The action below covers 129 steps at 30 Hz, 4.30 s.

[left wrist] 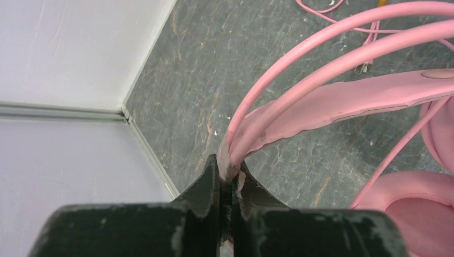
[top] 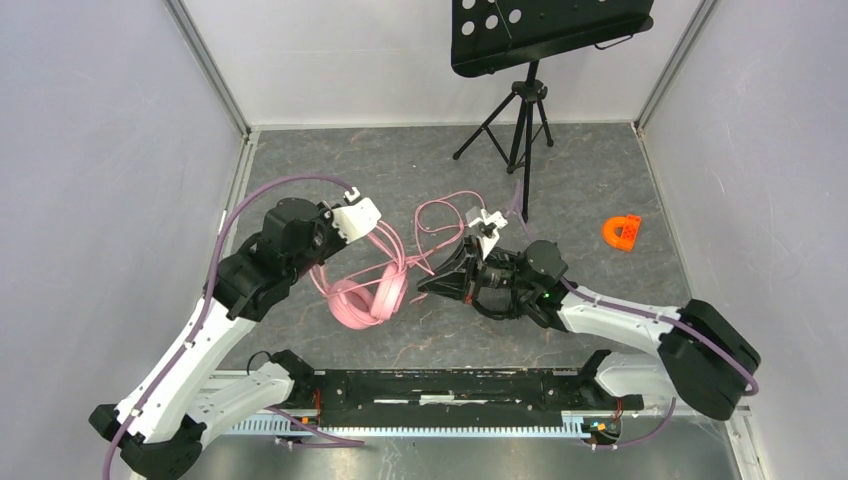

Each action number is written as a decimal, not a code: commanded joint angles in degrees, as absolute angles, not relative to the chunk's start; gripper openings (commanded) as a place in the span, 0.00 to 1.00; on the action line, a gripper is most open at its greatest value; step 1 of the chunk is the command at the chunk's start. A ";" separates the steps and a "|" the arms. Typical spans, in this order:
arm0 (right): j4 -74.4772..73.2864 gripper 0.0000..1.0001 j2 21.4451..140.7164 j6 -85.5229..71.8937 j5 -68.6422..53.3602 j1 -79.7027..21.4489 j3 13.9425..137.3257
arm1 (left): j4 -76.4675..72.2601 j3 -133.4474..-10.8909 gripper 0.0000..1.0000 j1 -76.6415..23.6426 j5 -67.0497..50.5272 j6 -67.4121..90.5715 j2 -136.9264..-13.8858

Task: Wrap the headphones
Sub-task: Wrap the headphones cable around the headphones.

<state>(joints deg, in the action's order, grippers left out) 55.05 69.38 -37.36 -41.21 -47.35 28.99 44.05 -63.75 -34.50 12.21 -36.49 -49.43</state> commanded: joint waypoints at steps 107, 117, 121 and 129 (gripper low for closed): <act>82.05 0.14 98.38 15.78 -11.72 -65.91 30.04 | 42.04 -85.00 0.02 -33.77 10.79 38.02 -45.53; 89.57 0.00 100.69 8.14 -13.73 -61.12 28.11 | 42.19 -88.41 0.02 -33.67 -0.90 35.87 -45.59; 91.12 0.05 98.21 6.63 -12.88 -59.23 26.54 | 45.54 -89.06 0.02 -33.76 -8.54 30.03 -46.54; 100.87 0.16 93.99 8.85 -2.76 -56.48 20.46 | 54.07 -89.03 0.02 -33.75 -16.69 22.53 -48.31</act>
